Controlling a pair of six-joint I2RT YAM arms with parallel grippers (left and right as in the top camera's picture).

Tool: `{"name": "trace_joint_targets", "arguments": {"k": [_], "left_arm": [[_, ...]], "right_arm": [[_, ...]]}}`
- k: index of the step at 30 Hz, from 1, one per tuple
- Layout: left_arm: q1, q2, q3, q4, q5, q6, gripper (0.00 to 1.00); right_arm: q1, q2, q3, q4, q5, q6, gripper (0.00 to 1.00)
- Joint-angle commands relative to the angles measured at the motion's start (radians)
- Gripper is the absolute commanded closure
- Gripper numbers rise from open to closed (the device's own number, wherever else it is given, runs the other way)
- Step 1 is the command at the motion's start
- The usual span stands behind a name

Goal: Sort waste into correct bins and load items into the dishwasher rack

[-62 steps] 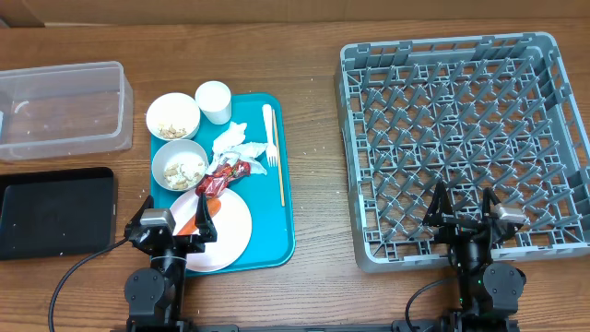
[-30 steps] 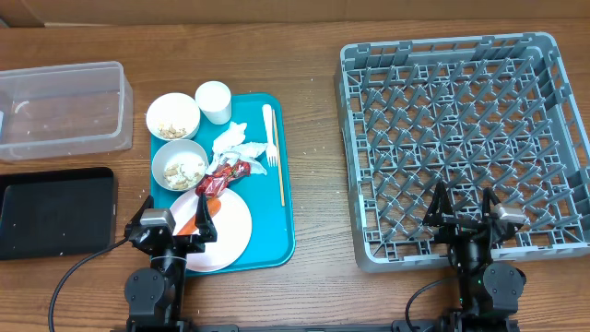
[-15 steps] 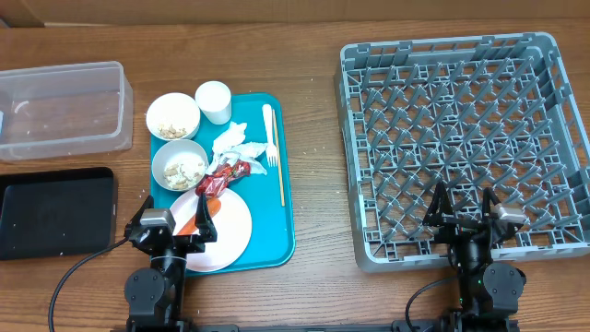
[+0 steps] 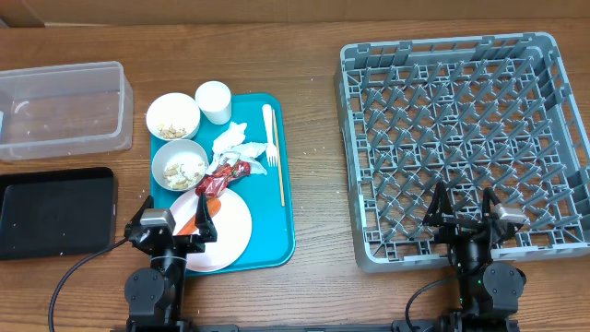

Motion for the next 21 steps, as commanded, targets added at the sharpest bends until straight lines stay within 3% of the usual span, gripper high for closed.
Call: {"name": "trace_joint_targets", "arguments": {"k": [1, 7, 15, 21], "left_arm": [[0.010, -0.010, -0.003, 0.001, 0.000, 0.019, 0.00], [0.010, -0.010, -0.003, 0.004, -0.029, 0.088, 0.00], [0.010, -0.010, -0.003, 0.084, 0.312, -0.226, 0.00], [0.010, -0.010, -0.002, 0.274, 0.483, -0.258, 0.01]], "right_arm": [[0.005, -0.010, -0.010, 0.006, 0.010, -0.002, 0.00], [0.005, -0.010, -0.010, 0.006, 0.010, -0.002, 0.00], [0.005, -0.010, -0.010, 0.006, 0.010, -0.002, 0.00], [0.005, -0.010, -0.010, 0.006, 0.010, -0.002, 0.00]]}}
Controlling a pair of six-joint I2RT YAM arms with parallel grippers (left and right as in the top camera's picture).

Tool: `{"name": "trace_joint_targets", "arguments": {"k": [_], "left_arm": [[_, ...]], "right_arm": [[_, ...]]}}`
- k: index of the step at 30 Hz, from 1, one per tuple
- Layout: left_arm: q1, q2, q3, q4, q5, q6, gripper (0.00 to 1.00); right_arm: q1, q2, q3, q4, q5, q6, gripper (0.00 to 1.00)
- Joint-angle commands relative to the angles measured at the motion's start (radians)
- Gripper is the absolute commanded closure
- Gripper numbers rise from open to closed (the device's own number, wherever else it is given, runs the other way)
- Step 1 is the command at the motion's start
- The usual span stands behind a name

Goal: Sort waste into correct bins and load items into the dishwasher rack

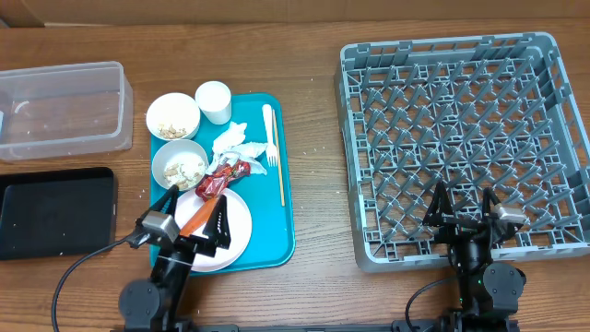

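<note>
On the teal tray (286, 221) lie two bowls of food scraps (172, 116) (180, 164), a white cup (213, 100), crumpled napkins (236, 148), a red wrapper (222, 177), a white fork (270, 129), a wooden chopstick (281, 175) and a white plate (235, 231) carrying an orange piece (194, 219). My left gripper (195, 214) is open over the plate's left part, fingers either side of the orange piece. My right gripper (461, 205) rests open at the front edge of the grey dishwasher rack (461, 120).
A clear plastic bin (60, 109) stands at the far left. In front of it lies a black tray (55, 210). Bare wood separates the teal tray from the rack.
The left gripper has shifted slightly right and forward over the plate, its fingers now spread wider around the orange piece. The right arm has not moved.
</note>
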Motion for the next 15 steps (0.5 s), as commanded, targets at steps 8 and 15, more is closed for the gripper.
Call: {"name": "trace_joint_targets", "arguments": {"k": [8, 15], "left_arm": [[0.008, -0.005, 0.106, -0.045, 0.203, -0.031, 0.00], [0.008, 0.169, 0.358, -0.282, 0.183, 0.105, 0.00]], "right_arm": [[0.005, -0.010, -0.010, 0.005, 0.010, -0.001, 0.00], [0.005, -0.010, -0.010, 0.005, 0.010, -0.001, 0.00]]}}
